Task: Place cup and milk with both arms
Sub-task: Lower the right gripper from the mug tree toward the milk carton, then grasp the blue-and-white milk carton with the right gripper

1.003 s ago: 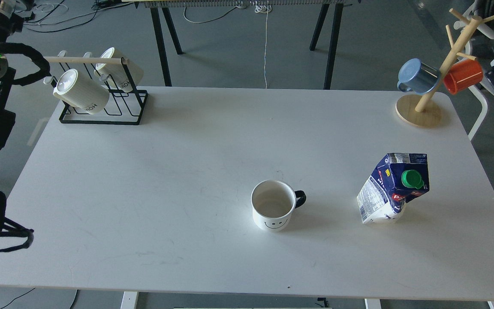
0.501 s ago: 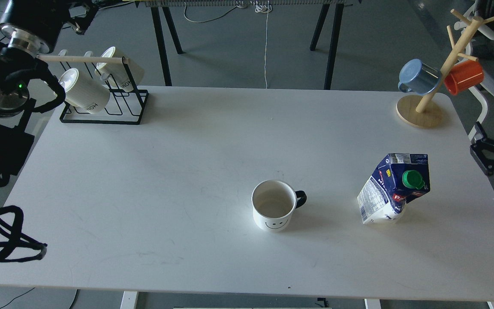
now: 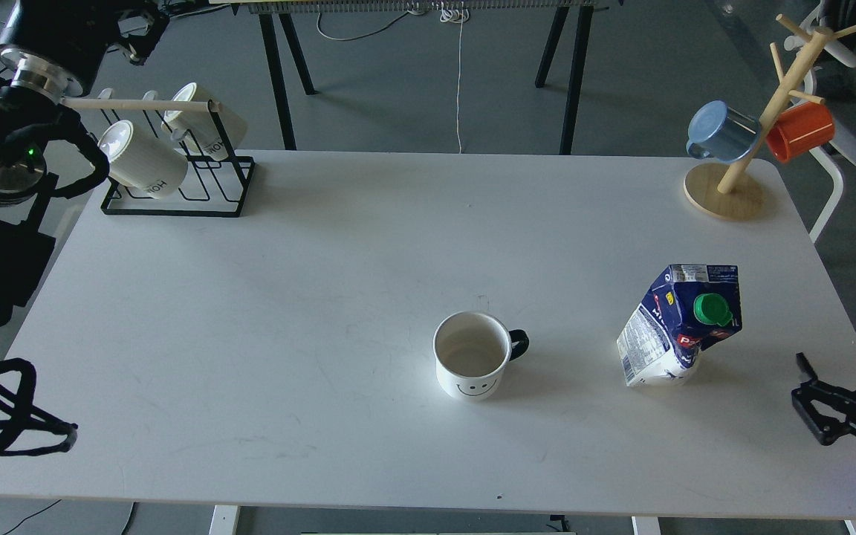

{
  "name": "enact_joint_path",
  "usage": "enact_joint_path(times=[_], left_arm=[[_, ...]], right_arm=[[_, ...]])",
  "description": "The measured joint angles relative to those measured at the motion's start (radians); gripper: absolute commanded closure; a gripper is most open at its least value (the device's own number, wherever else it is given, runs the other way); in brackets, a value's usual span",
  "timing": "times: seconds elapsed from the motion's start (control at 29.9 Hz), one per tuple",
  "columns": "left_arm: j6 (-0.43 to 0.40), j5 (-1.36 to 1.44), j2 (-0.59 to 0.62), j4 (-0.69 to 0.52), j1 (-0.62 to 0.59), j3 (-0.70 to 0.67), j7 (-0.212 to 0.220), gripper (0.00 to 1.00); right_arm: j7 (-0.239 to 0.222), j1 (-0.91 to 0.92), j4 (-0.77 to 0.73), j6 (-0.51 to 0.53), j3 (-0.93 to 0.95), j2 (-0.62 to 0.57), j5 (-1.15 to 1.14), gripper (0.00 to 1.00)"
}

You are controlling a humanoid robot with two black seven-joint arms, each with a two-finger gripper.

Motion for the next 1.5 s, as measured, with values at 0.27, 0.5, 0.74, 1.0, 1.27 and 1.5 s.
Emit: enact_joint_path(times=[0.27, 0.5, 0.74, 1.0, 1.27, 1.5], left_arm=[[0.0, 0.001, 0.014, -0.002, -0.004, 0.001, 0.001, 0.0], [0.0, 0.001, 0.022, -0.027, 0.003, 0.004, 0.002, 0.0], [0.0, 0.001, 0.025, -0.029, 0.001, 0.004, 0.003, 0.0], [0.0, 0.002, 0.046, -0.043, 0.0, 0.004, 0.001, 0.0], [0.0, 0.003, 0.054, -0.049, 0.001, 0.005, 0.001, 0.0], [0.0, 0.003, 0.066, -0.049, 0.004, 0.005, 0.001, 0.0]], right_arm=[[0.0, 0.001, 0.013, 0.0, -0.065, 0.161, -0.154, 0.01], [-0.001, 0.007, 0.034, 0.0, -0.114, 0.241, -0.204, 0.01], [0.0, 0.033, 0.055, 0.0, -0.114, 0.262, -0.207, 0.01], [0.001, 0.04, 0.054, 0.0, -0.104, 0.311, -0.207, 0.01], [0.002, 0.066, 0.053, 0.0, -0.085, 0.343, -0.206, 0.01], [0.003, 0.071, 0.052, 0.0, -0.049, 0.344, -0.206, 0.01]])
